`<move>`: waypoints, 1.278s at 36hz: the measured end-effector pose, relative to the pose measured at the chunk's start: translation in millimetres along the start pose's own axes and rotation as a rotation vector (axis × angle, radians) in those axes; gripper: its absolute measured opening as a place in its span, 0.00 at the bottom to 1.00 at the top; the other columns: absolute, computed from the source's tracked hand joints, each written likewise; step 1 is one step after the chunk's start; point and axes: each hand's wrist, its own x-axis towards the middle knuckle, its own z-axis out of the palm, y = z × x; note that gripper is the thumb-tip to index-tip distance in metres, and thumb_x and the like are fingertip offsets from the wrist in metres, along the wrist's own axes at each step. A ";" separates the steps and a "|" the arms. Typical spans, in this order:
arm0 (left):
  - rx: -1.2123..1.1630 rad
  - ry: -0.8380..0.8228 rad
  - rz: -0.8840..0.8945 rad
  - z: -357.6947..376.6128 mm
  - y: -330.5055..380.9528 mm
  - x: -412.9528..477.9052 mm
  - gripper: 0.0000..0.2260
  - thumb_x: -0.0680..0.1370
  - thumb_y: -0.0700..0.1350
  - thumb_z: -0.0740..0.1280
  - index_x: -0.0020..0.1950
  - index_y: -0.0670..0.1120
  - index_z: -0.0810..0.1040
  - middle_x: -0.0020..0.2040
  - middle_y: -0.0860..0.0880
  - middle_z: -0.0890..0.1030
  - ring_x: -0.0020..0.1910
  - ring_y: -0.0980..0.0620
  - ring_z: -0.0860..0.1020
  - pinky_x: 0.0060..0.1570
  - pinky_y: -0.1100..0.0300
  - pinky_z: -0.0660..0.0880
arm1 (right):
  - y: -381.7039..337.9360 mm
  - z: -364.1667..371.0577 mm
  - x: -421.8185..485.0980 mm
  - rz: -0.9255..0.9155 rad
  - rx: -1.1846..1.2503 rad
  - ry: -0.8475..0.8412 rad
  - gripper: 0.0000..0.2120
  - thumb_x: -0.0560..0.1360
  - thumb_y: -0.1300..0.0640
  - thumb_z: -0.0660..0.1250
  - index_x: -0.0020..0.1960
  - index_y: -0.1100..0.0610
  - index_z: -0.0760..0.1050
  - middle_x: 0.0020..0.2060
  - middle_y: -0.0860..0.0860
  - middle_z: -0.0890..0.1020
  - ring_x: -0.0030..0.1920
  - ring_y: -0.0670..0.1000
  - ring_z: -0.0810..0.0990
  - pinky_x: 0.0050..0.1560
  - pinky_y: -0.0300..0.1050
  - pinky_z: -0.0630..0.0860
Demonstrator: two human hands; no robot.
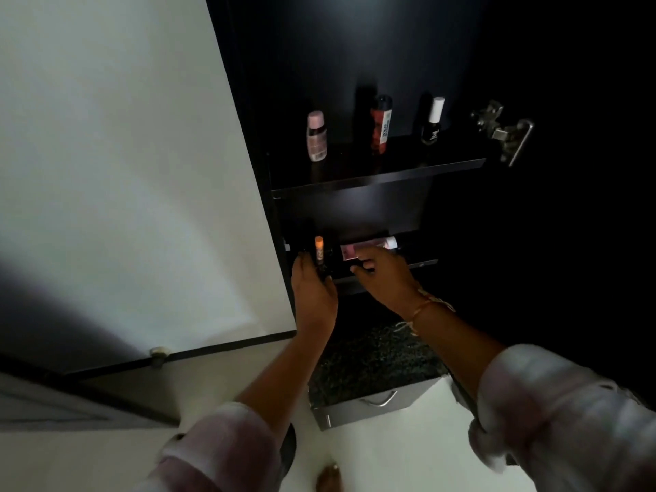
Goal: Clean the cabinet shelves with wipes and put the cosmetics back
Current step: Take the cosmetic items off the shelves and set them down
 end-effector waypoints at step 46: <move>0.025 -0.045 -0.360 -2.3 -79.1 -77.0 0.08 0.76 0.37 0.67 0.53 0.44 0.80 0.47 0.48 0.84 0.46 0.54 0.81 0.42 0.70 0.69 | 93.4 106.4 -24.3 -0.218 0.037 -0.149 0.12 0.72 0.57 0.73 0.53 0.60 0.79 0.43 0.57 0.83 0.42 0.56 0.83 0.44 0.37 0.72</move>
